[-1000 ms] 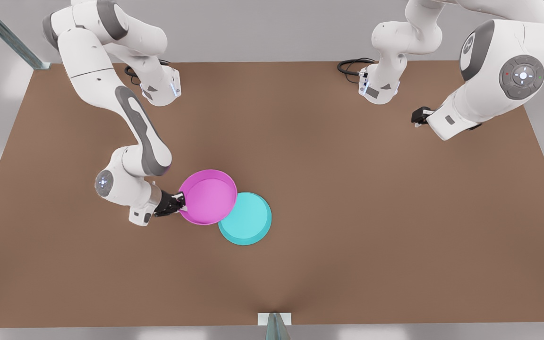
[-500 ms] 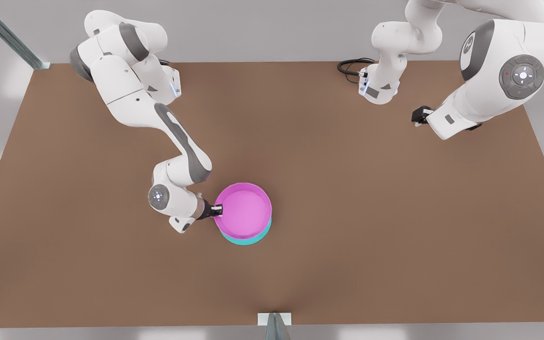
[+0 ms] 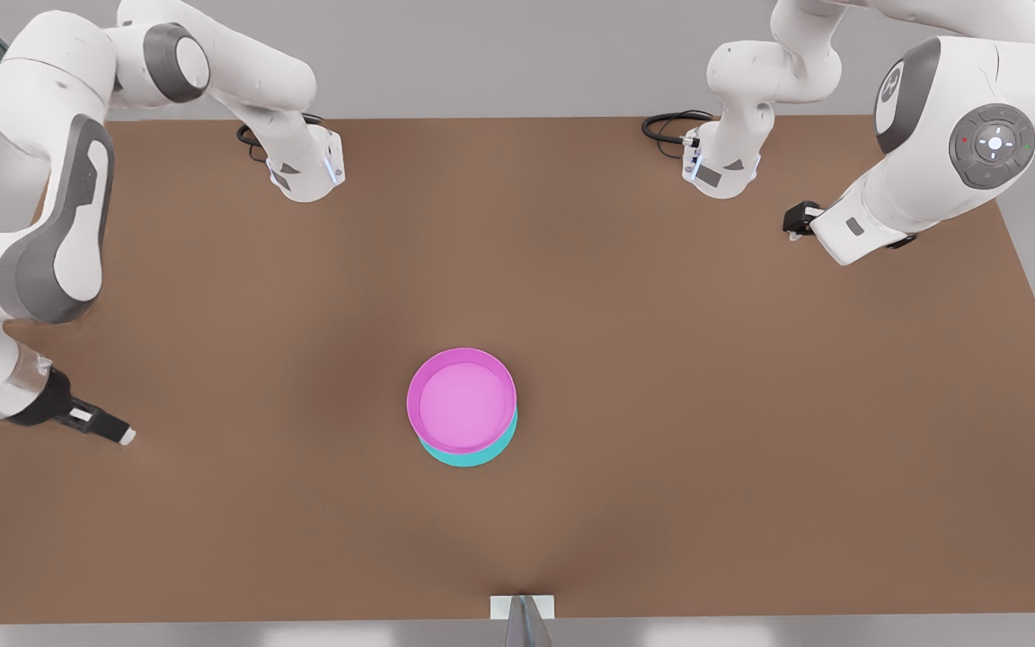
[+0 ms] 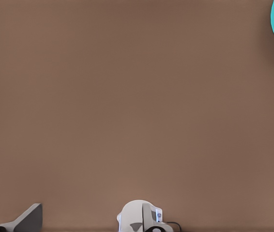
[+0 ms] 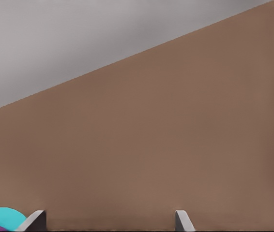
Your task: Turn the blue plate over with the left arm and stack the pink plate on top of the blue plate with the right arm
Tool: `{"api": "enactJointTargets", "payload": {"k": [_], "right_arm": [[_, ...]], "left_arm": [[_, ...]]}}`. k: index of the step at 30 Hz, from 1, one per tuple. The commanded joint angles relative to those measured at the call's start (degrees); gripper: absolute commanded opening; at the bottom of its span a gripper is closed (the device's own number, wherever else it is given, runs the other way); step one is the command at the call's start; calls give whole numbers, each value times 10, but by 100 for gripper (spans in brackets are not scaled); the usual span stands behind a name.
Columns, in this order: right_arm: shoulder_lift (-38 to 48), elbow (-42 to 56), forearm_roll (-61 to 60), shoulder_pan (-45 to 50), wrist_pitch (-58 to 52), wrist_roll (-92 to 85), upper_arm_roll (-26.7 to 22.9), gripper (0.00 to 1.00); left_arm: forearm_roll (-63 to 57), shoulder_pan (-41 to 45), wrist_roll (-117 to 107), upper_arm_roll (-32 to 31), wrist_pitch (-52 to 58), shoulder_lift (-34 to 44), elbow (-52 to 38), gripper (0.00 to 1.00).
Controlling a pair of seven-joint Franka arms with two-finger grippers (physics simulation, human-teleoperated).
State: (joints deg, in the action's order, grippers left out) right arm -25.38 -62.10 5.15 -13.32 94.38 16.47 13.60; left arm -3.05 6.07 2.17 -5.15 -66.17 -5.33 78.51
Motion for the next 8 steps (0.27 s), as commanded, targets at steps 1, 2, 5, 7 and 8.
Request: {"api": "enactJointTargets", "payload": {"k": [1,2,5,7,8], "right_arm": [[77,-27,51,54,-169,-142,-48,100],[123,-70,43,85,-165,-146,-83,100],[172,-152,18,104,-133,-150,-114,100],[173,-153,18,104,-134,-149,-113,100],[173,-153,19,104,-134,-149,-114,100]], "left_arm": [[0,0,4,0,0,1,0,100],[0,0,4,0,0,1,0,100],[0,0,4,0,0,1,0,100],[0,0,4,0,1,2,0,100],[0,0,4,0,1,3,0,100]]}}
